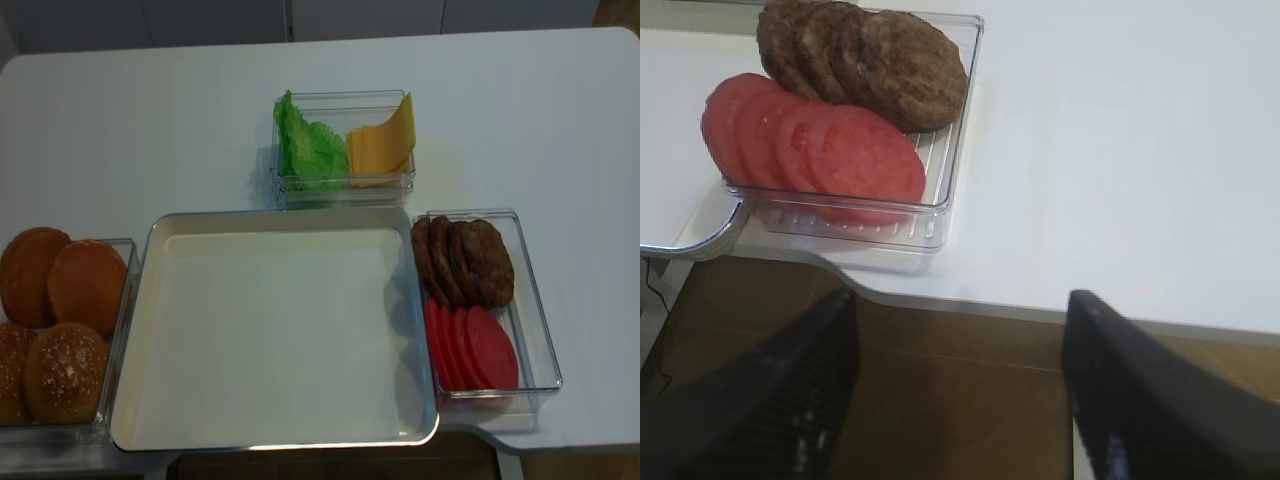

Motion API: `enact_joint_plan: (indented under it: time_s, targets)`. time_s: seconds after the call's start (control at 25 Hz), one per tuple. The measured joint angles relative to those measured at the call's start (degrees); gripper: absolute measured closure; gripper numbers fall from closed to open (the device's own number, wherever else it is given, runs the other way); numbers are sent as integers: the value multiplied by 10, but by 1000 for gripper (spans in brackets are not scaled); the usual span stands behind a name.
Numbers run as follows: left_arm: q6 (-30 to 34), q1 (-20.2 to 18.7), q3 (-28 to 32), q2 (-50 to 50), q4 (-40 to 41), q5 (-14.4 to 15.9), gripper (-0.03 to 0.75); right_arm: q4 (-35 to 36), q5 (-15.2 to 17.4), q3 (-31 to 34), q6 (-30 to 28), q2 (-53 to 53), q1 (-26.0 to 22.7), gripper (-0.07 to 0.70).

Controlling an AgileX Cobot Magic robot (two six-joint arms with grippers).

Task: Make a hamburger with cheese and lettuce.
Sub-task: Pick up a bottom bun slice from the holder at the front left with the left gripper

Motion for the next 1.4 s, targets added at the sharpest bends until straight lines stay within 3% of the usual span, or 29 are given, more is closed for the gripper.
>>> enact_joint_plan:
  time_s: [0.88,1.12,1.4]
  targets:
    - [0,0,-10,0,12,-4,210,0,0,0,0,0,0,153]
    - [-8,0,-54,6,21,9,213,0,0,0,0,0,0,153]
    - [-82,0,-134,126,48,17,218,0,0,0,1,0,0,153]
